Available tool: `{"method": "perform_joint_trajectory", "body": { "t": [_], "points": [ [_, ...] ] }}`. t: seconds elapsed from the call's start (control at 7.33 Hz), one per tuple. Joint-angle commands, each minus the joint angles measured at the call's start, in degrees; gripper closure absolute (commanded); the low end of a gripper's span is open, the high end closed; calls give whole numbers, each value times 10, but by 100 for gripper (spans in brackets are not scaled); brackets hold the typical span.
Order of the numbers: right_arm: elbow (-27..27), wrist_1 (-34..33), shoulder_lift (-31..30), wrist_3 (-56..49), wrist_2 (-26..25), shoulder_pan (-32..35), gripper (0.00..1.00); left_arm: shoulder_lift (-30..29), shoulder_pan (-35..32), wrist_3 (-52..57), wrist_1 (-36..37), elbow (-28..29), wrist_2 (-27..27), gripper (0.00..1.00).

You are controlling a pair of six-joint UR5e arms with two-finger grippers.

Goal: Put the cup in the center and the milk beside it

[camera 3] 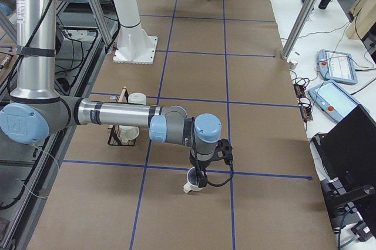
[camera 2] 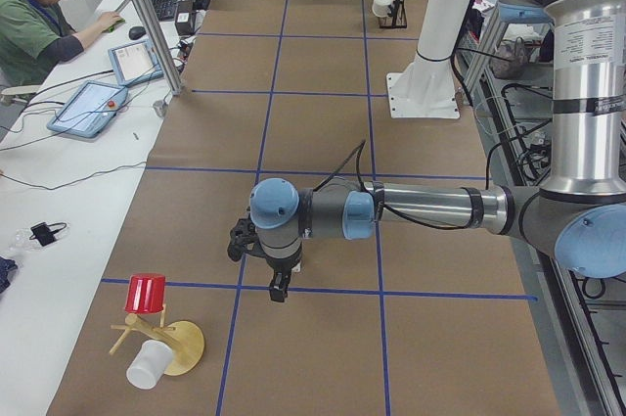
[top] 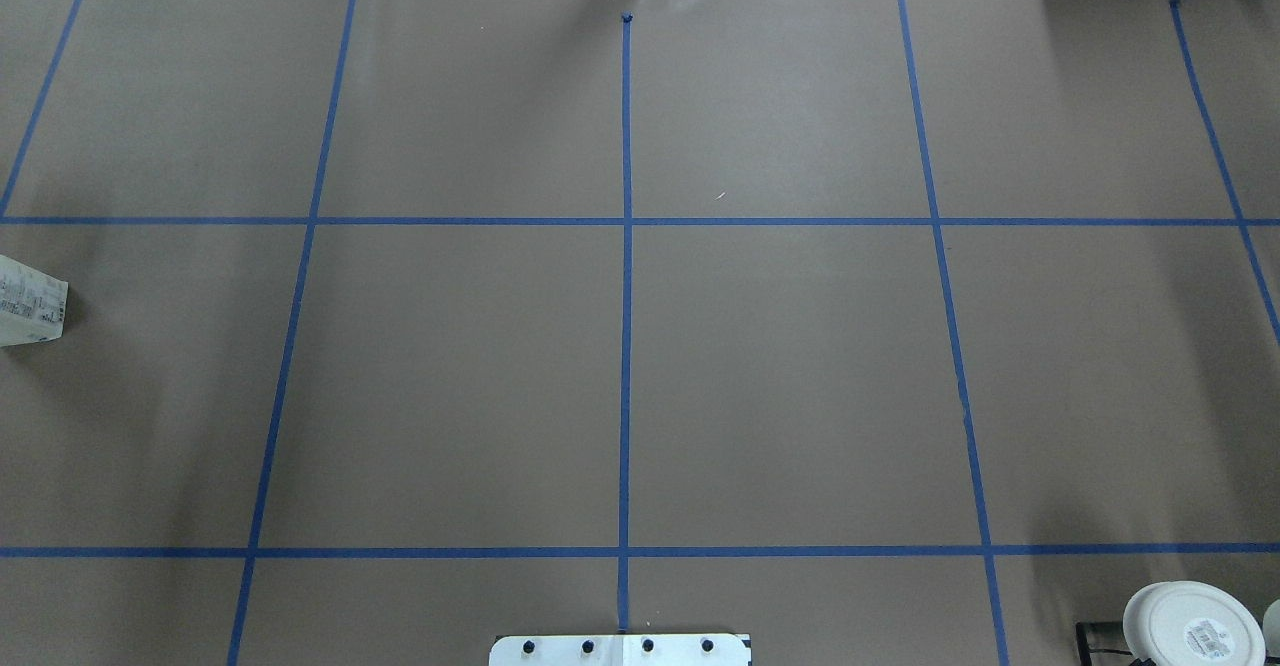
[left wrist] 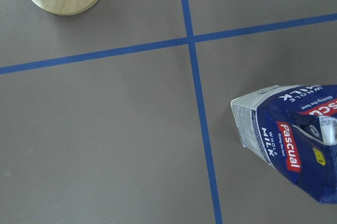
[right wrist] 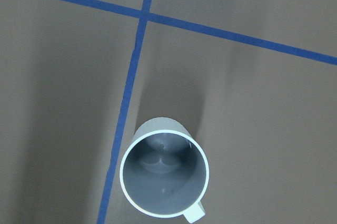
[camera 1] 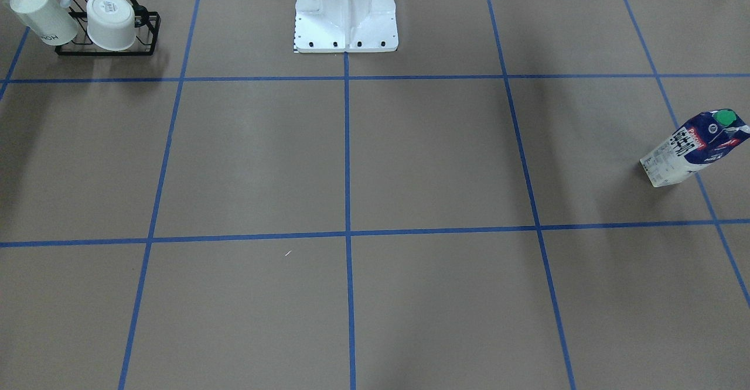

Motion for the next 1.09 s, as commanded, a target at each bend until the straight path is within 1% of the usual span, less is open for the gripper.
{"method": "perform_joint_trajectory", "body": {
  "t": [0.0, 0.14, 0.27, 0.41, 0.68, 0.95],
  "points": [
    [0, 0, -1, 0, 0, 0, 0, -1, 0, 0, 0, -3, -1, 1],
    [2, 0, 0, -1, 0, 0, 0, -2, 0, -1, -3, -7, -1, 1],
    [4, 1, 0, -1, -2, 0, 0, 1, -1, -3, -23, -16, 0, 1],
    [22, 0, -1, -1, -5, 0, 0, 2, -1, -3, -38, -23, 1, 1],
    [27, 1, 0, -2, -5, 1, 0, 9, -2, 0, -101, -21, 5, 1],
    [65, 1, -2, -1, -5, 3, 0, -7, -4, -5, -113, -26, 4, 1]
  ]
}}
